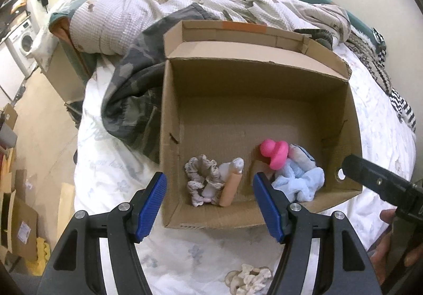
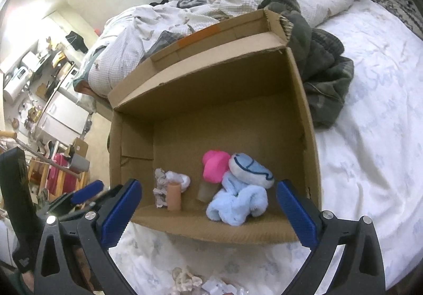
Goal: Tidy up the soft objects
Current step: 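Withdraw both tools from the box toward the white scrunchie and plastic bag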
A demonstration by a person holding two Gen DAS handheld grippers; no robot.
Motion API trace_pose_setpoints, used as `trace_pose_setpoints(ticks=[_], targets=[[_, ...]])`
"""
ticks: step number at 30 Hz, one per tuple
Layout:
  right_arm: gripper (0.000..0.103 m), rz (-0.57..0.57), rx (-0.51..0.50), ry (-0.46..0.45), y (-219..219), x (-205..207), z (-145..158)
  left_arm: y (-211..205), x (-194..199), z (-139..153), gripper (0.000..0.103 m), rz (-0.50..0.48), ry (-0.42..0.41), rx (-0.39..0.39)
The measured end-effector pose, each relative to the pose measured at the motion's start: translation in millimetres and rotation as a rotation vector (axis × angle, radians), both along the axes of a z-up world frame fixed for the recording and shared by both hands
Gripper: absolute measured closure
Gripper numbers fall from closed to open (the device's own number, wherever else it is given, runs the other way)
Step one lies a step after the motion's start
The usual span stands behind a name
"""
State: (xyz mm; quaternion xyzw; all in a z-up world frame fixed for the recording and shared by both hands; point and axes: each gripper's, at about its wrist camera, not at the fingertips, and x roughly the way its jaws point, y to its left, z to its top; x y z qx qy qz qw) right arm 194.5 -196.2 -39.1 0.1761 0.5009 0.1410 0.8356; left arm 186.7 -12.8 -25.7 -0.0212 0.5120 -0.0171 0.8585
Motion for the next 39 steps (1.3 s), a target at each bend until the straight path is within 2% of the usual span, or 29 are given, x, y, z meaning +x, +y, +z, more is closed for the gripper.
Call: trace_pose_setpoints(ticks=[6, 9, 12, 17, 19, 21, 25, 29, 36, 37, 39], targets=[[0.000, -0.007, -0.001, 0.030, -3.1, -15.1, -3.5, 4.5, -16.1, 1.9, 0.038, 0.006, 0.013, 0.020], [0.000, -0.017, -0.004, 0.022, -6.6, -20.3, -0.5, 6.7, -24.4, 2.2, 0.038, 0.012, 0.016, -0.002], [0.000, -0.024, -0.004, 0.024, -10.1, -27.3, -0.5, 5.5, -33.2, 4.0, 0.038, 0.012, 0.009, 0.009], [0.000, -0.015, -0.017, 0.030, -11.1, -39.8, -2.0, 2.4, -50.2, 3.7, 0.037, 0.003, 0.011, -0.043], [0.000, -0.003, -0.026, 0.037, -9.7, -44.1, -2.8, -1.1, -55.0, 1.2, 0.037, 0.003, 0.025, -0.029], [0.000, 0.011, -0.039, 0.051, -8.2, -47.8, -4.3, -3.0, -59.4, -3.2, 0.037, 0.008, 0.044, -0.024], [0.000, 0.038, -0.031, 0.080, -7.6, -57.6, -9.1, -1.8, -66.7, -14.1, 0.037, 0.018, 0.095, -0.066], [0.000, 0.067, -0.017, 0.133, -6.4, -65.2, -19.2, -1.4, -74.2, -23.0, 0.037, 0.038, 0.117, -0.010], [0.000, 0.083, -0.044, 0.215, -6.0, -68.9, -37.2, 12.3, -74.8, -36.8, 0.037, 0.094, 0.165, -0.005], [0.009, 0.084, -0.039, 0.233, -6.3, -68.2, -41.5, 15.2, -73.8, -38.4, 0.037, 0.107, 0.171, -0.011], [0.018, 0.104, -0.017, 0.284, -3.5, -67.4, -52.2, 20.7, -71.9, -41.5, 0.037, 0.131, 0.186, -0.031]])
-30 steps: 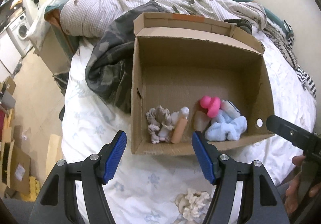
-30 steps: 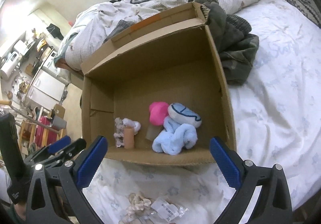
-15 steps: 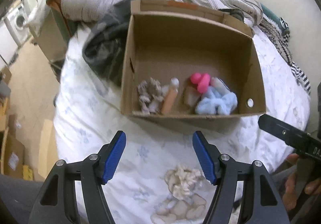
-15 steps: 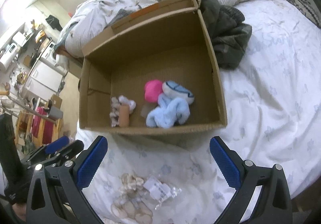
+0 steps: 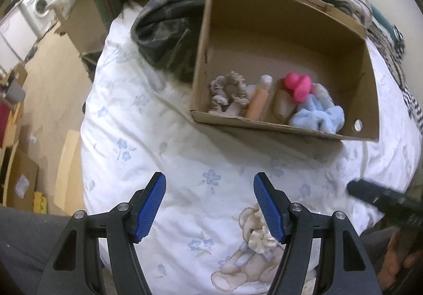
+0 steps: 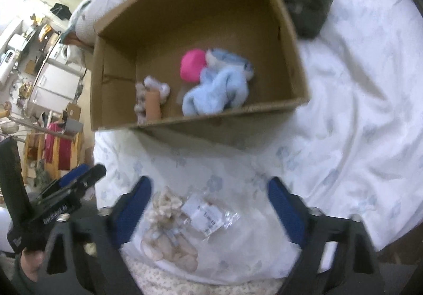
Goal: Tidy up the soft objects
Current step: 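Withdraw both tools from the box toward the white scrunchie and plastic bag, then grasp the white lace scrunchie with the left tool while the right tool grasps the labeled plastic bag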
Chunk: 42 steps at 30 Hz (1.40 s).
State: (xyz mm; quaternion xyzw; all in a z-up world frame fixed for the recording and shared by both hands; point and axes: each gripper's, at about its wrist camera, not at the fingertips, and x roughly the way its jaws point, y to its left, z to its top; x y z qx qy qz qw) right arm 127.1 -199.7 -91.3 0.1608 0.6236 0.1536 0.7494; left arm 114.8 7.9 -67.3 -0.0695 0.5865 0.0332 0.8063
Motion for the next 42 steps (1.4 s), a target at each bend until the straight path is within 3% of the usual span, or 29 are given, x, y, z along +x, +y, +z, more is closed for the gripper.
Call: trace_pose_setpoints(ticks=[5, 7, 15, 17, 18, 21, 28, 32, 36, 39, 42], targets=[[0.022, 0.121, -0.040, 0.105, 26.4, -7.1, -26.2, 4.2, 2.5, -7.3, 0.037, 0.018, 0.032, -0.011], [0.022, 0.183, -0.099, 0.124, 41.2, -11.7, -37.3, 4.6, 3.3, -8.9, 0.037, 0.022, 0.042, -0.020], [0.022, 0.428, -0.333, 0.126, 91.5, -23.3, -75.0, 6.4, 3.2, -10.7, 0.037, 0.027, 0.049, -0.032], [0.032, 0.447, -0.348, 0.101, 95.4, -25.6, -73.3, 4.7, 3.0, -14.3, 0.037, 0.019, 0.065, -0.034], [0.046, 0.450, -0.352, 0.088, 96.1, -26.3, -71.2, 2.1, 2.5, -17.3, 0.037, 0.008, 0.079, -0.036], [0.059, 0.435, -0.329, 0.078, 95.0, -27.4, -65.5, -11.3, 0.8, -28.9, 0.037, -0.052, 0.139, -0.058], [0.060, 0.325, -0.278, 0.057, 71.8, -19.5, -42.5, -47.3, -7.1, -52.9, 0.037, -0.194, 0.229, -0.091], [0.060, 0.186, -0.236, 0.042, 44.7, -11.6, -29.4, -68.8, -10.9, -67.9, 0.037, -0.271, 0.269, -0.070], [0.060, 0.125, -0.210, 0.025, 35.8, -11.3, -22.3, -89.9, -10.9, -81.3, 0.037, -0.355, 0.280, -0.028], [0.060, 0.123, -0.207, 0.027, 37.2, -12.3, -25.3, -94.8, -10.7, -88.1, 0.050, -0.373, 0.268, 0.033], [0.060, 0.133, -0.205, 0.027, 38.4, -13.7, -30.8, -93.5, -10.7, -85.3, 0.079, -0.376, 0.251, 0.037]])
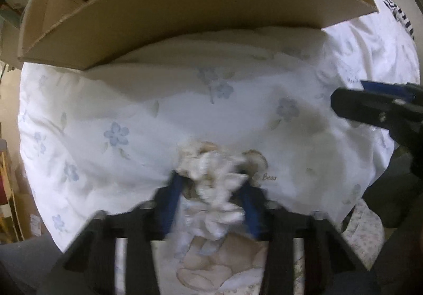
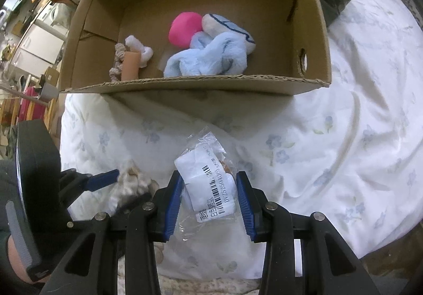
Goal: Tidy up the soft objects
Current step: 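Grasp the white lace scrunchie with the left tool while the right tool grasps the labeled plastic bag, then lower the scrunchie and plastic bag into the box and open both tools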
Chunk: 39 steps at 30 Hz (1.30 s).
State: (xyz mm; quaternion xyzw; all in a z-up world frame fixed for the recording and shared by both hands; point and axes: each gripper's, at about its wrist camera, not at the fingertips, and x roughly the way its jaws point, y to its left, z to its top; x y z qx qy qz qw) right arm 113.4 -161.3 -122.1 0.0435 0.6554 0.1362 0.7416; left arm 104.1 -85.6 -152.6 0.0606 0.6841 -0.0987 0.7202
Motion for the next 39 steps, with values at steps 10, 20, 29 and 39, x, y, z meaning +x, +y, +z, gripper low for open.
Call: trace_pose_setpoints(ticks=[10, 20, 29, 39], targets=[[0.060, 0.035, 0.024, -0.002, -13.7, 11.1, 15.8, 39.4, 1.7, 43.6, 0.090, 0.160, -0.099, -0.138], [0.060, 0.066, 0.101, -0.061, -13.1, 7.7, 43.1, 86.7, -12.2, 97.4, 0.090, 0.282, -0.234, -0.159], [0.060, 0.062, 0.235, -0.159, -25.8, -1.3, 90.2, 87.7, -6.8, 145.6, 0.090, 0.284, -0.322, -0.129], [0.060, 0.025, 0.250, -0.271, -26.7, 18.4, 126.8, 88.7, 39.8, 160.4, 0.090, 0.256, -0.359, -0.131]])
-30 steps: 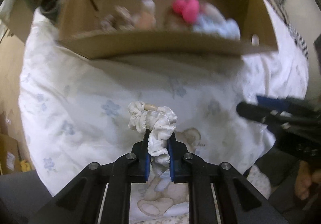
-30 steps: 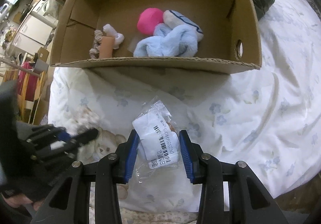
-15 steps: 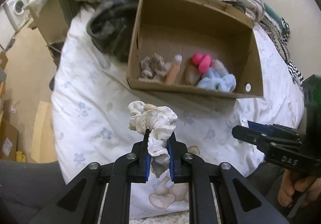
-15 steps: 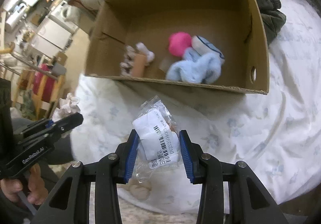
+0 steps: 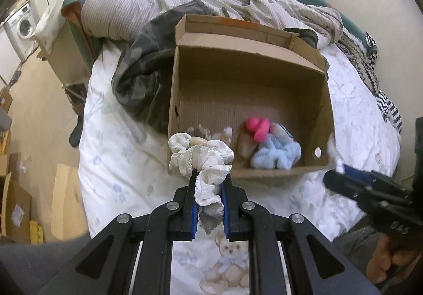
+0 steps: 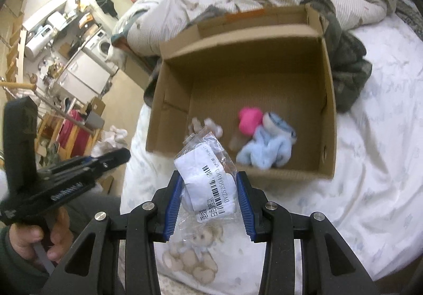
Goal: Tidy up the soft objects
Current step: 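Lower the scrunchie and plastic bag into the box and open both tools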
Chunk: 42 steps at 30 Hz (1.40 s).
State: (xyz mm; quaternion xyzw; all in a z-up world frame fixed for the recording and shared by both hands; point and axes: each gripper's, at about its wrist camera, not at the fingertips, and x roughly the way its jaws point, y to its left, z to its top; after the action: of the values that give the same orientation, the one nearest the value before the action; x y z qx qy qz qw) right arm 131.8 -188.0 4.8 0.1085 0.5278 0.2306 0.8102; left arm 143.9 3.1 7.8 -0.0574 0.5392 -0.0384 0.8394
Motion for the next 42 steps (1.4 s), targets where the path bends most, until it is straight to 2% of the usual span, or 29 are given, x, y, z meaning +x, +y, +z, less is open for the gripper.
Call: trace_pose_setpoints(ticks=[8, 12, 15, 24, 26, 29, 33, 38, 41, 42], targets=[[0.060, -0.011, -0.029, -0.053, 2.9, 46.1, 15.7, -8.2, 39.4, -2.7, 0.090, -0.040, -0.013, 0.008], [0.060, -0.030, -0.004, -0.050, 1.2, 63.1, 1.7, -11.6, 55.9, -11.6, 0.090, -0.052, -0.020, -0.007], [0.060, -0.040, -0.036, -0.054, 4.5, 69.2, -14.2, -11.7, 64.3, -24.9, 0.090, -0.040, -0.027, -0.007], [0.060, -0.032, -0.021, 0.049, 10.1, 78.3, -53.0, -11.2, 68.9, -65.4, 0.090, -0.042, 0.038, -0.074], [0.060, -0.029, 0.009, 0.077, 11.0, 79.3, -58.0, -12.1, 67.8, -67.4, 0.090, -0.046, 0.036, -0.093], [0.060, -0.035, 0.115, 0.147, 9.3, 81.4, -67.9, -14.9, 67.2, -67.7, 0.090, -0.052, 0.029, -0.091], [0.060, -0.042, 0.127, 0.186, 10.7, 82.2, -78.3, -19.9, 67.1, -69.6, 0.090, -0.064, 0.041, -0.114], [0.060, -0.042, 0.114, 0.191, 13.8, 80.9, -80.2, -30.2, 65.2, -73.2, 0.088, -0.096, 0.064, -0.119], [0.051, -0.052, 0.122, 0.184, 13.7, 82.3, -78.0, -31.3, 65.5, -77.0, 0.083, -0.104, 0.091, -0.144], [0.044, -0.056, 0.129, 0.186, 12.2, 81.9, -77.8, -32.3, 65.9, -77.4, 0.081, -0.107, 0.097, -0.132]])
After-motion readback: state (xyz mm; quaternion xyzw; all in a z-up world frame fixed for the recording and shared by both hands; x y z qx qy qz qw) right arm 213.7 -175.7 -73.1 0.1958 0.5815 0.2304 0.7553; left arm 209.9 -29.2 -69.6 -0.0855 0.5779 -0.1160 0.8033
